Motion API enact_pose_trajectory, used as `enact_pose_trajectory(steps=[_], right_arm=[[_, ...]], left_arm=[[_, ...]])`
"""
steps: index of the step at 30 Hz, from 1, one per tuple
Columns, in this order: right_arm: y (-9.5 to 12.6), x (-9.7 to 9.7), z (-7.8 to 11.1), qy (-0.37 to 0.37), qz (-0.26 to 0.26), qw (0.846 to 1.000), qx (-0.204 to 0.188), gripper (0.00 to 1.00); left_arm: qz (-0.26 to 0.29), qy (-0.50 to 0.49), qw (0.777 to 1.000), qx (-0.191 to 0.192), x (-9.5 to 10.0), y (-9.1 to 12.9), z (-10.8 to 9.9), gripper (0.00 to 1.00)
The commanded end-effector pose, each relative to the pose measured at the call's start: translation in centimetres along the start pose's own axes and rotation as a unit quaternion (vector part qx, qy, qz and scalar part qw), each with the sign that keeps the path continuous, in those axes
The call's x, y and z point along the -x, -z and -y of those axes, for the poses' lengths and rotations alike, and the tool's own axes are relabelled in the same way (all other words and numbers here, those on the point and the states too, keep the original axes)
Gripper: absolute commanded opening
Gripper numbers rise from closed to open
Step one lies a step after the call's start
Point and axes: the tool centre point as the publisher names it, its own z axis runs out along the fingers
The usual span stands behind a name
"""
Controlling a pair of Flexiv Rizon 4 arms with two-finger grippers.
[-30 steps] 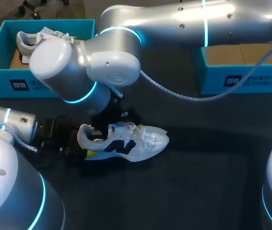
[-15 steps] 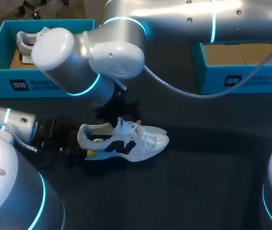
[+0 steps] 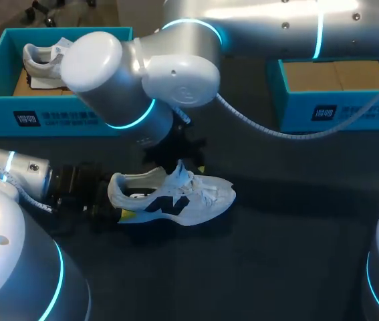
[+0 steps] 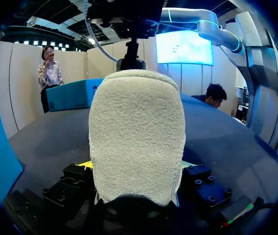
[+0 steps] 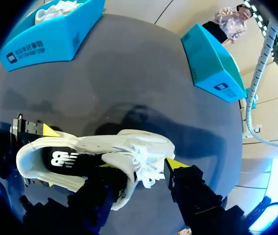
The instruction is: Take the shoe out of the shoebox, open the shoe tongue, remove and reinsert the insole, then place the shoe into the shoebox
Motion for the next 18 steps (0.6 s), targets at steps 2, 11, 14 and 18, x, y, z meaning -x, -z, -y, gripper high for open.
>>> enact_pose_trajectory(steps=[2,11,14,18], right_arm=[[-0.2,1.1,0.8,-0.242,-0.012,0.970,0.006,0.48],[-0.8,2.6,1.4,-0.249,-0.017,0.968,0.005,0.47],[-1.1,3.2,1.7,-0.250,-0.020,0.968,0.004,0.45],[-1.6,3.6,1.9,-0.249,-0.023,0.968,0.003,0.33]], left_arm=[[0.001,0.000,1.000,0.000,0.0,0.0,0.0,0.00],[0.001,0.000,1.000,0.000,0.0,0.0,0.0,0.00],[0.001,0.000,1.000,0.000,0.0,0.0,0.0,0.00],[0.001,0.000,1.000,0.000,0.0,0.0,0.0,0.00]])
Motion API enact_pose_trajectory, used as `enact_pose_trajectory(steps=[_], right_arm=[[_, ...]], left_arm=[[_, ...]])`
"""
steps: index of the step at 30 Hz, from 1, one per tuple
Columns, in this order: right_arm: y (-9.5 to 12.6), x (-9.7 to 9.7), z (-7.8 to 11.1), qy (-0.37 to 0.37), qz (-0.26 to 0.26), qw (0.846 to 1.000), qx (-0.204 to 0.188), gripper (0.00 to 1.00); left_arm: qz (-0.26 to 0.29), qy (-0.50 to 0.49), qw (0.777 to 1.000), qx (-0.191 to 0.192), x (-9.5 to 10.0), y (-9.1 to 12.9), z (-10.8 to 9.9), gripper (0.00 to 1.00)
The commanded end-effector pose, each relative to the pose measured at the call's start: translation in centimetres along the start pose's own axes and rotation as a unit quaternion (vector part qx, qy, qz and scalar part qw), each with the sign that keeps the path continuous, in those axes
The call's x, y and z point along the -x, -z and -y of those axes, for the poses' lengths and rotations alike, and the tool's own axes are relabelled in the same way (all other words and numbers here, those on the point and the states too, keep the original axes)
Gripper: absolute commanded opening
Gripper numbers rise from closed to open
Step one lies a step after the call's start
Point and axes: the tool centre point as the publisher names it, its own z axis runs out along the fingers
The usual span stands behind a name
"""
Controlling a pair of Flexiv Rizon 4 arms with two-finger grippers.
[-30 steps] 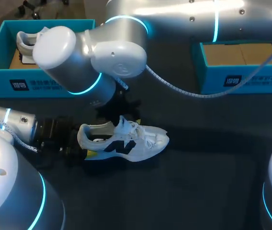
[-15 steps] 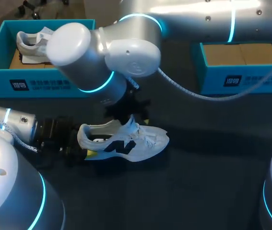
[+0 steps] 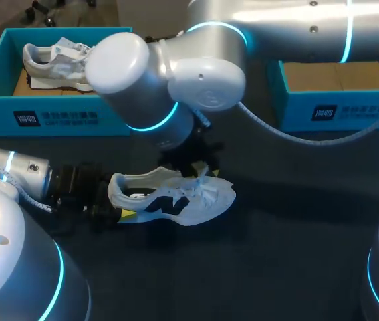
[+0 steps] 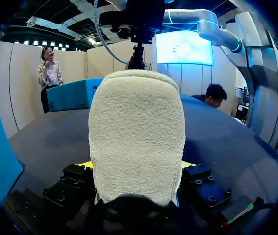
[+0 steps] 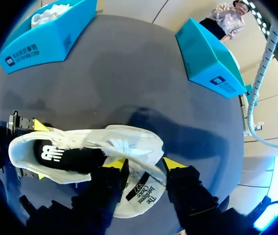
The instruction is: Take the shoe out of the shoebox, open the shoe tongue, remove and reinsert the insole, then place the shoe into the shoebox
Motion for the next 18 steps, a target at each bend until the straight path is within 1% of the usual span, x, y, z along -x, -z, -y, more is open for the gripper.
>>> enact_pose_trajectory(steps=[1,2,5,7,9,18], right_arm=[[-0.7,0.9,0.8,-0.240,-0.013,0.971,0.004,0.27],[-0.8,1.0,0.9,-0.241,-0.014,0.970,0.004,0.24],[-1.1,1.3,1.0,-0.242,-0.016,0.970,0.003,0.07],[-1.3,1.4,1.2,-0.242,-0.017,0.970,0.001,0.00],[-1.9,2.0,1.4,-0.242,-0.018,0.970,-0.001,0.00],[-4.2,2.9,2.0,-0.244,-0.026,0.969,-0.008,0.00]], left_arm=[[0.001,0.000,1.000,0.000,0.0,0.0,0.0,0.00],[0.001,0.000,1.000,0.000,0.0,0.0,0.0,0.00],[0.001,0.000,1.000,0.000,0.0,0.0,0.0,0.00],[0.001,0.000,1.000,0.000,0.0,0.0,0.0,0.00],[0.001,0.000,1.000,0.000,0.0,0.0,0.0,0.00],[0.001,0.000,1.000,0.000,0.0,0.0,0.0,0.00]])
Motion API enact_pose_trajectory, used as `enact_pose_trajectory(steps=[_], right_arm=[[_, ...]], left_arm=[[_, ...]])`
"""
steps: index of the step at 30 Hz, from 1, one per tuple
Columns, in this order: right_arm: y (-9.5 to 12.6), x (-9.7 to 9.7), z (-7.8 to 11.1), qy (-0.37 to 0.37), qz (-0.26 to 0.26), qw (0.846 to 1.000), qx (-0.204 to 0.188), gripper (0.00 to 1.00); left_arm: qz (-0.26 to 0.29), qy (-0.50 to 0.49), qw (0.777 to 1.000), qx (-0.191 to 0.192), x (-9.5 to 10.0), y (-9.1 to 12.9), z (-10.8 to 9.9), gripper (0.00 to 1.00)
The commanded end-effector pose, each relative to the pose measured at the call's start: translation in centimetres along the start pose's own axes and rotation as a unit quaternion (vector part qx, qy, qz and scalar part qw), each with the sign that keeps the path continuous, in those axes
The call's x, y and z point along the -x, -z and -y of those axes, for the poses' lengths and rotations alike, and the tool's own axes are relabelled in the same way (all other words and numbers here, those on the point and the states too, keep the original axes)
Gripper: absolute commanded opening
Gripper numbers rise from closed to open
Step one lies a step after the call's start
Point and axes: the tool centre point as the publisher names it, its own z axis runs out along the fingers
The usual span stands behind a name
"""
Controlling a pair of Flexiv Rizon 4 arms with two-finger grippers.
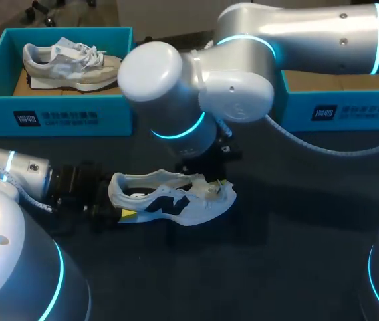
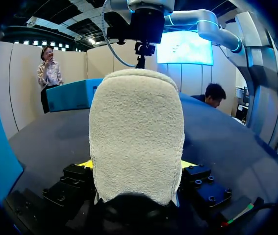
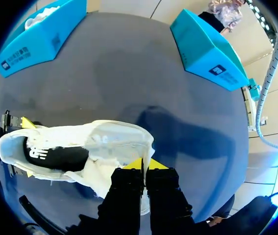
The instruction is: Take the shoe out of the shoebox, open the shoe tongue, remove and reinsert the insole, then place the shoe into the shoebox
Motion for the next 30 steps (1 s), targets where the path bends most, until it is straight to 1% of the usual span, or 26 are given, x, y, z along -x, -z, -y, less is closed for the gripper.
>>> enact_pose_trajectory(steps=[1,7,8,9,10,12,13,15,16,17,19,21,24,28,30], right_arm=[[-1.6,0.8,0.7,-0.227,-0.012,0.974,0.002,0.00],[-3.6,1.0,1.1,-0.228,-0.020,0.973,-0.005,0.00],[-3.9,1.0,1.2,-0.229,-0.020,0.973,-0.006,0.02],[-4.1,1.0,1.2,-0.230,-0.022,0.973,-0.007,0.11],[-4.3,1.0,1.3,-0.230,-0.022,0.973,-0.008,0.17],[-4.8,1.5,1.3,-0.230,-0.024,0.973,-0.008,0.34],[-4.9,1.6,1.3,-0.230,-0.024,0.973,-0.009,0.40],[-4.7,1.2,1.3,-0.229,-0.025,0.973,-0.009,0.47],[-4.9,1.5,1.2,-0.228,-0.025,0.973,-0.009,0.53],[-5.0,1.7,1.2,-0.227,-0.025,0.974,-0.008,0.64],[-4.4,1.3,1.0,-0.225,-0.025,0.974,-0.006,0.71],[-3.9,1.2,0.7,-0.222,-0.022,0.975,-0.001,0.73],[-3.1,1.1,0.4,-0.218,-0.020,0.976,0.007,0.80],[-1.9,0.9,-0.2,-0.208,-0.021,0.978,0.022,0.88],[-1.3,0.7,-0.6,-0.200,-0.021,0.979,0.030,0.96]], left_arm=[[0.001,0.000,1.000,0.001,0.0,0.0,-0.1,0.00],[0.001,0.000,1.000,0.001,0.0,0.0,-0.1,0.00],[0.001,0.000,1.000,0.001,0.0,0.0,-0.1,0.00],[0.001,0.000,1.000,0.001,0.0,0.0,-0.1,0.00],[0.001,0.000,1.000,0.001,0.0,0.0,-0.1,0.00],[0.001,0.000,1.000,0.001,0.0,0.0,-0.1,0.00],[0.001,0.000,1.000,0.001,0.0,0.0,-0.1,0.00],[0.001,0.000,1.000,0.001,0.0,0.0,-0.1,0.00],[0.001,0.000,1.000,0.001,0.0,0.0,-0.1,0.00],[0.001,0.000,1.000,0.001,0.0,0.0,-0.1,0.00],[0.001,0.000,1.000,0.001,0.0,0.0,-0.1,0.00],[0.001,0.000,1.000,0.001,0.0,0.0,-0.1,0.00],[0.001,0.000,1.000,0.001,0.0,0.0,-0.1,0.00],[0.001,0.000,1.000,0.001,0.0,0.0,-0.1,0.00],[0.001,0.000,1.000,0.001,0.0,0.0,-0.1,0.00]])
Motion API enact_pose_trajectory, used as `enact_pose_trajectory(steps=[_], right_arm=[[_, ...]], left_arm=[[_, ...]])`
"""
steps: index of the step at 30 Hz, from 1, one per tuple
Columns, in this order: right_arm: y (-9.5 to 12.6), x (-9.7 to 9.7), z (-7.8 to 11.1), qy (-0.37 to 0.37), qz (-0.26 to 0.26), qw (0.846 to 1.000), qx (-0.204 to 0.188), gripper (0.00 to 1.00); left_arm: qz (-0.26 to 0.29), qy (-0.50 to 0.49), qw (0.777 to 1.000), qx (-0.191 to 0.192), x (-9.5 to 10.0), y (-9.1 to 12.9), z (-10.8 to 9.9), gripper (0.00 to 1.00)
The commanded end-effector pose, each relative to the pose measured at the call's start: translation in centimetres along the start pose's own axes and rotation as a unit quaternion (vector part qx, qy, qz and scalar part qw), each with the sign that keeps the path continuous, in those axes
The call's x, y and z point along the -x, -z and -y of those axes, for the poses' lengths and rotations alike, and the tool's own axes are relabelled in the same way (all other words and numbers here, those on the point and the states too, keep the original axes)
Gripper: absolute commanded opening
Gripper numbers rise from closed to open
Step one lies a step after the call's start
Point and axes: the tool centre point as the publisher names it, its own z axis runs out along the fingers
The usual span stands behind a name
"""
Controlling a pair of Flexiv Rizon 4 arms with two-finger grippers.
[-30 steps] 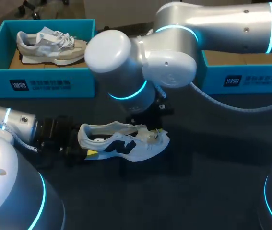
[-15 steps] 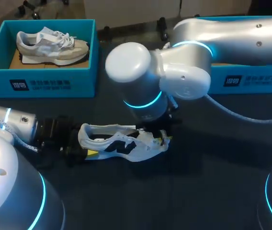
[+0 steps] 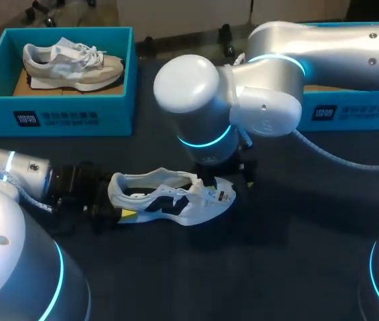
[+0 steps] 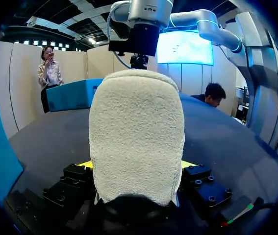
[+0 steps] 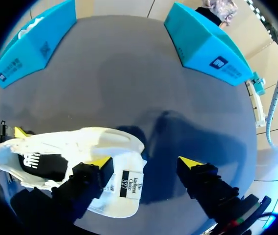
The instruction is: Take the shoe out of the shoebox, open the shoe tongue, remove and reinsert the insole, then place the shoe into the shoebox
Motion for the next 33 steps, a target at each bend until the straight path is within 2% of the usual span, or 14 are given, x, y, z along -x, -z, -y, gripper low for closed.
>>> enact_pose_trajectory(steps=[1,14,18,21,23,24,25,26,28,30,33], right_arm=[[1.6,-0.9,0.1,-0.166,0.007,0.986,0.019,1.00],[5.2,-3.3,-2.7,-0.032,-0.014,0.996,0.078,1.00],[6.4,-4.3,-3.7,0.049,-0.037,0.993,0.101,1.00],[7.5,-5.6,-4.3,0.116,-0.064,0.984,0.116,1.00],[8.1,-6.2,-4.6,0.153,-0.086,0.976,0.128,0.89],[8.3,-6.6,-4.7,0.177,-0.088,0.972,0.128,0.60],[8.7,-7.1,-4.9,0.206,-0.089,0.966,0.128,0.46],[8.9,-7.4,-4.9,0.222,-0.091,0.963,0.126,0.40],[9.4,-8.2,-5.0,0.277,-0.103,0.947,0.129,0.12],[9.7,-8.7,-4.9,0.310,-0.105,0.936,0.130,0.00],[10.0,-9.7,-4.3,0.392,-0.124,0.903,0.124,0.00]], left_arm=[[0.001,0.000,1.000,0.000,0.0,0.0,0.0,0.00],[0.001,0.000,1.000,0.000,0.0,0.0,0.0,0.00],[0.001,0.000,1.000,0.000,0.0,0.0,0.0,0.00],[0.001,0.000,1.000,0.000,0.0,0.0,0.0,0.00],[0.001,0.000,1.000,0.000,0.0,0.0,0.0,0.00],[0.001,0.000,1.000,0.000,0.0,0.0,0.0,0.00],[0.001,0.000,1.000,0.000,0.0,0.0,0.0,0.00],[0.001,0.000,1.000,0.000,0.0,0.0,0.0,0.00],[0.001,0.000,1.000,0.000,0.0,0.0,0.0,0.00],[0.001,0.000,1.000,0.000,0.0,0.0,0.0,0.00],[0.001,0.000,1.000,0.000,0.0,0.0,0.0,0.00]])
